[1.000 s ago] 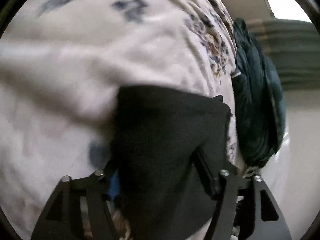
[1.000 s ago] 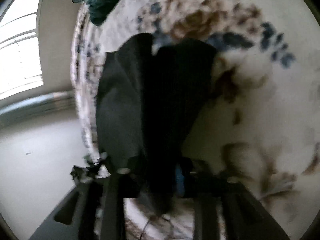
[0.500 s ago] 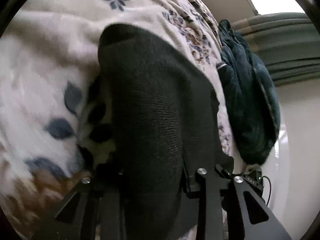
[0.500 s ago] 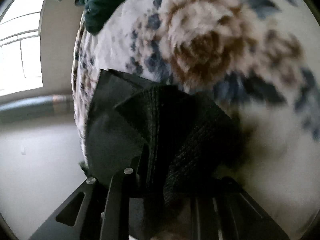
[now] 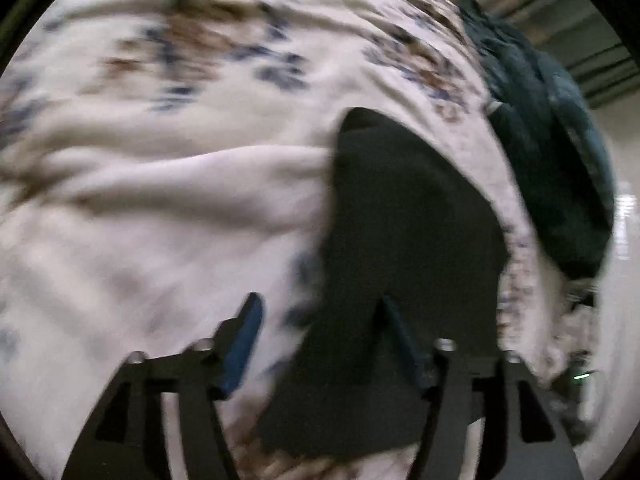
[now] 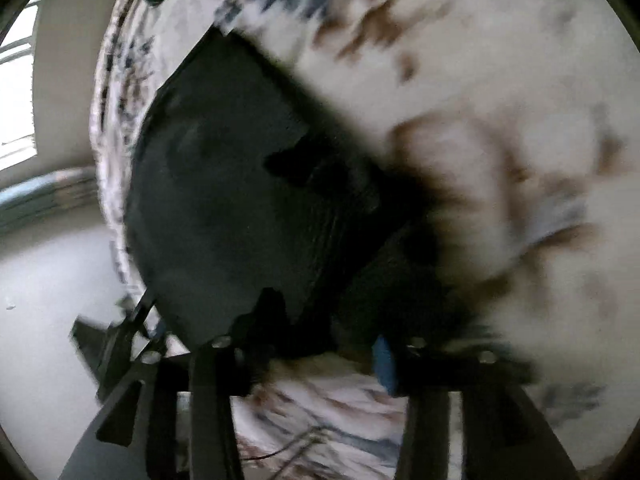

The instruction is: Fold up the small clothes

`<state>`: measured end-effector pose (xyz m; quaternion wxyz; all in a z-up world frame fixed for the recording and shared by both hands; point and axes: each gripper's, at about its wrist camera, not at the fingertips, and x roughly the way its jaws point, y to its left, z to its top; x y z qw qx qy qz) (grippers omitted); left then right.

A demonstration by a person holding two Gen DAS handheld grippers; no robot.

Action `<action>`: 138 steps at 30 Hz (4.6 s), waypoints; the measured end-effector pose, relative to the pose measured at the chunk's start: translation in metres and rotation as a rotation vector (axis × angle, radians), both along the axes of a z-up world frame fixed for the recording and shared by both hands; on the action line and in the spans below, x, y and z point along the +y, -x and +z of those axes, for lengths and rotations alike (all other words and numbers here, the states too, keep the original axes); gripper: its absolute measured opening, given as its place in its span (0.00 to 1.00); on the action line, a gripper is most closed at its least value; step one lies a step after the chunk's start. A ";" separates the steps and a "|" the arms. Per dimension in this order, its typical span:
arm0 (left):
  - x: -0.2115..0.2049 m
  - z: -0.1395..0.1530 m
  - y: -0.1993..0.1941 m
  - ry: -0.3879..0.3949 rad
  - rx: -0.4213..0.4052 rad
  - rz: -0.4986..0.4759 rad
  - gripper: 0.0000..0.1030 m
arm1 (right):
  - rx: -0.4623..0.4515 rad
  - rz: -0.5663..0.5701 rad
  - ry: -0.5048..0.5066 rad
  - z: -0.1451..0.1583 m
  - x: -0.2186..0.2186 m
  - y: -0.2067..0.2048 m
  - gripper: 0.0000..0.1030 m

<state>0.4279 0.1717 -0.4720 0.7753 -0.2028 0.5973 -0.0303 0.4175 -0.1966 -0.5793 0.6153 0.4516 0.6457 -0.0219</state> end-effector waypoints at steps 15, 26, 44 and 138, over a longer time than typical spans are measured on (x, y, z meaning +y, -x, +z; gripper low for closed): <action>0.016 -0.074 0.073 -0.114 0.111 0.169 1.00 | -0.227 0.210 0.260 0.014 -0.036 -0.147 0.48; 0.013 -0.012 0.054 -0.244 0.009 0.174 1.00 | -0.428 0.330 0.424 0.056 0.001 -0.166 0.06; -0.013 -0.029 -0.036 -0.080 -0.019 0.037 1.00 | -0.232 0.316 0.026 0.003 -0.062 -0.150 0.69; -0.092 0.038 -0.164 -0.470 -0.168 -0.114 0.88 | -0.347 0.425 0.906 0.148 0.027 -0.178 1.00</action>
